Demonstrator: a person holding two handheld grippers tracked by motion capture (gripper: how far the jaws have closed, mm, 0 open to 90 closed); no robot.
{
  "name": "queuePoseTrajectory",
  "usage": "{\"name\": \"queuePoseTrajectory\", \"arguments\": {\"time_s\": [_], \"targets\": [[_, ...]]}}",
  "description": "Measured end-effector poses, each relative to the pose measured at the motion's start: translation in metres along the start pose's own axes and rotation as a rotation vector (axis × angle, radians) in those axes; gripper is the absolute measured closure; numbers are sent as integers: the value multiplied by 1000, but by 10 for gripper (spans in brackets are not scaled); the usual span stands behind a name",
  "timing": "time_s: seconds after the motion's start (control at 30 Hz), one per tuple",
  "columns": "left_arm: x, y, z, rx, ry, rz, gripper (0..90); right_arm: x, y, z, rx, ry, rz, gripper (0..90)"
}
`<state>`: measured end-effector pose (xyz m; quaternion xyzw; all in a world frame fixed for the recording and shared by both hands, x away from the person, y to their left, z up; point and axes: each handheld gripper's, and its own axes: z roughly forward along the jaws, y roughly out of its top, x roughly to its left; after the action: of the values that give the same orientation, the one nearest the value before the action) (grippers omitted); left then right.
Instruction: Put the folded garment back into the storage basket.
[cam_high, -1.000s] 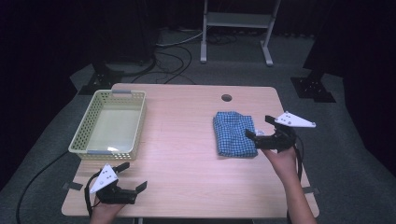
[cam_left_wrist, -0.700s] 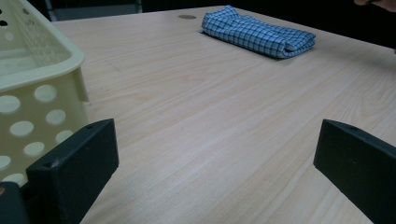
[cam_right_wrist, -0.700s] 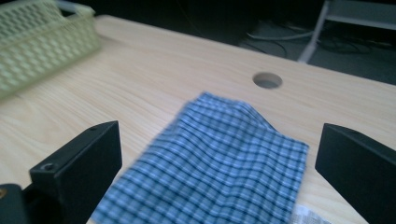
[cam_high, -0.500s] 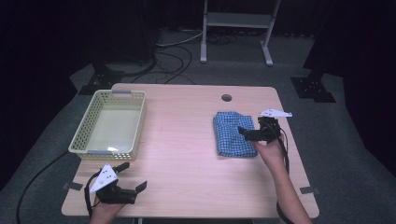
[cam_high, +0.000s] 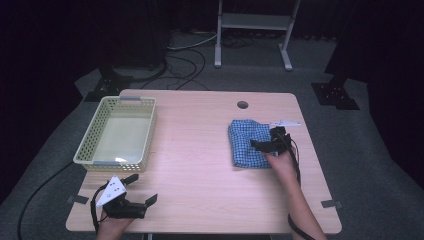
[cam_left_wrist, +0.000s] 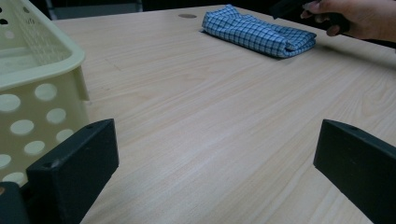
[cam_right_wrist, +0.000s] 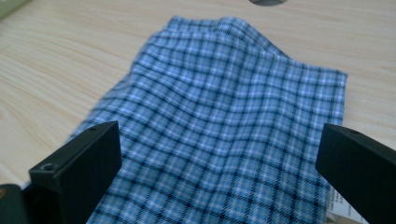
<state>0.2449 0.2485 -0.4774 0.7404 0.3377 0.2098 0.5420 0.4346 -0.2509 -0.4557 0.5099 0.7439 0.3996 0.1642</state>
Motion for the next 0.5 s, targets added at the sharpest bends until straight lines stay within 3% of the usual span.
{"name": "queuePoseTrajectory", "arguments": {"time_s": [0.2, 0.5], "targets": [[0, 0, 0, 2, -1, -2, 0, 0, -6, 12, 50, -26, -7, 2], [0, 0, 0, 4, -1, -4, 0, 0, -12, 23, 69, -40, 18, 0]]}}
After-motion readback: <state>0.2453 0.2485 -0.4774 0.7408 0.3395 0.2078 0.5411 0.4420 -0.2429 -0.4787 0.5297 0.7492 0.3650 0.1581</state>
